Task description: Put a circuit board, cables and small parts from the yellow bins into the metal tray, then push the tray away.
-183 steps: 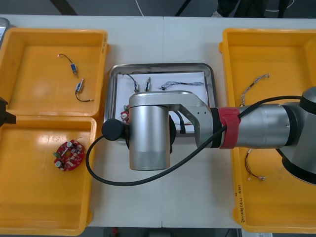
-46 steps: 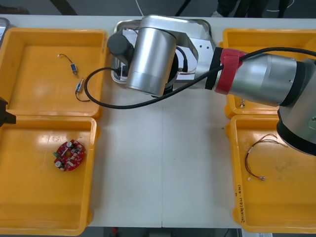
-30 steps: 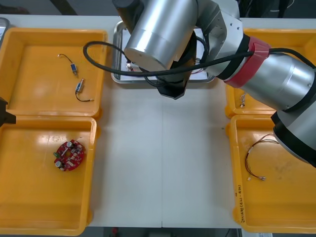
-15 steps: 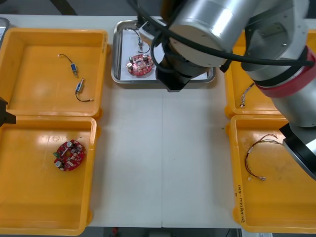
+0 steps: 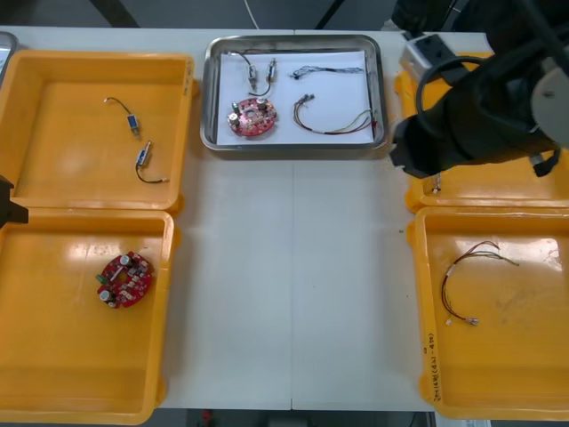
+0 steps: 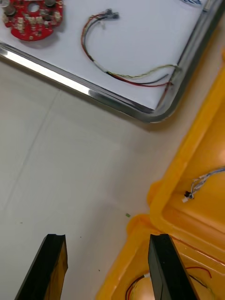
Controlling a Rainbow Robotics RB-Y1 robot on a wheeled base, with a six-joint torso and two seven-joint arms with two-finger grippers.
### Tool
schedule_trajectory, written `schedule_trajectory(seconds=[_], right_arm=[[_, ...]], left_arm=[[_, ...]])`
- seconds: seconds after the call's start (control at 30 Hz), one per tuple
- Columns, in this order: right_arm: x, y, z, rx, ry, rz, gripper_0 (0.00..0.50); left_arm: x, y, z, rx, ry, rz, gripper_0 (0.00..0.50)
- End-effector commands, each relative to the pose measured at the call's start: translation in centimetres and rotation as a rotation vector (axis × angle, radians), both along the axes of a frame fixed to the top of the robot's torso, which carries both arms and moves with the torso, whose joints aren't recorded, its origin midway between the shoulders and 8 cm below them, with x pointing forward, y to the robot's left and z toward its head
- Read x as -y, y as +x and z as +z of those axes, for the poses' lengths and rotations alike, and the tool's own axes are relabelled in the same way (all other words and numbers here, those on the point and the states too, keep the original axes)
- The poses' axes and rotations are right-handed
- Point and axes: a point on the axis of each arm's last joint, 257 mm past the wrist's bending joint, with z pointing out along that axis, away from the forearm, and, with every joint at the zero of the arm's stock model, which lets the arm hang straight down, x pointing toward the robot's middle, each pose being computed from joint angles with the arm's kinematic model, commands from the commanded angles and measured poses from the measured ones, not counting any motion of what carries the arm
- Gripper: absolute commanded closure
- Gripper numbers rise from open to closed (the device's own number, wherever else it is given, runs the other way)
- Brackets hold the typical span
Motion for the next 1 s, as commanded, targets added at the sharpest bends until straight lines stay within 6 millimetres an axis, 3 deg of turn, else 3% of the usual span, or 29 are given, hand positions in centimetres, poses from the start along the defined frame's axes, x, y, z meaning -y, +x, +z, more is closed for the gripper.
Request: schedule_trajectory(seconds=[0.03,0.17,0.37,0.63,0.83,1.0], right_arm=[[5.7,0.1,0.9,0.022,0.095,-0.175,0.0],[9.6,-0.2,0.1,0.009,0.146,-0.285,0.0],[13.6,-1.3,-1.3,-0.014,0.18,-0.384,0.0],[17.5,-2.8,-2.9,-0.037,0.193,-0.466,0.0],[21.0,-5.2,-5.4,-0.082,0.088,-0.455,0.0],[22.6,-6.5,-6.5,-0.11,0.046,-0.456,0.0]], left_arm=[[-1.8,0.1,1.3,0.026,0.074,-0.029,0.058],[-1.8,0.1,1.3,0.026,0.074,-0.029,0.06],[-1.8,0.1,1.3,0.026,0.074,-0.029,0.056],[-1.8,0.1,1.3,0.026,0.074,-0.029,0.058],[-1.8,0.1,1.3,0.026,0.074,-0.029,0.058],[-1.8,0.1,1.3,0.026,0.074,-0.029,0.056]])
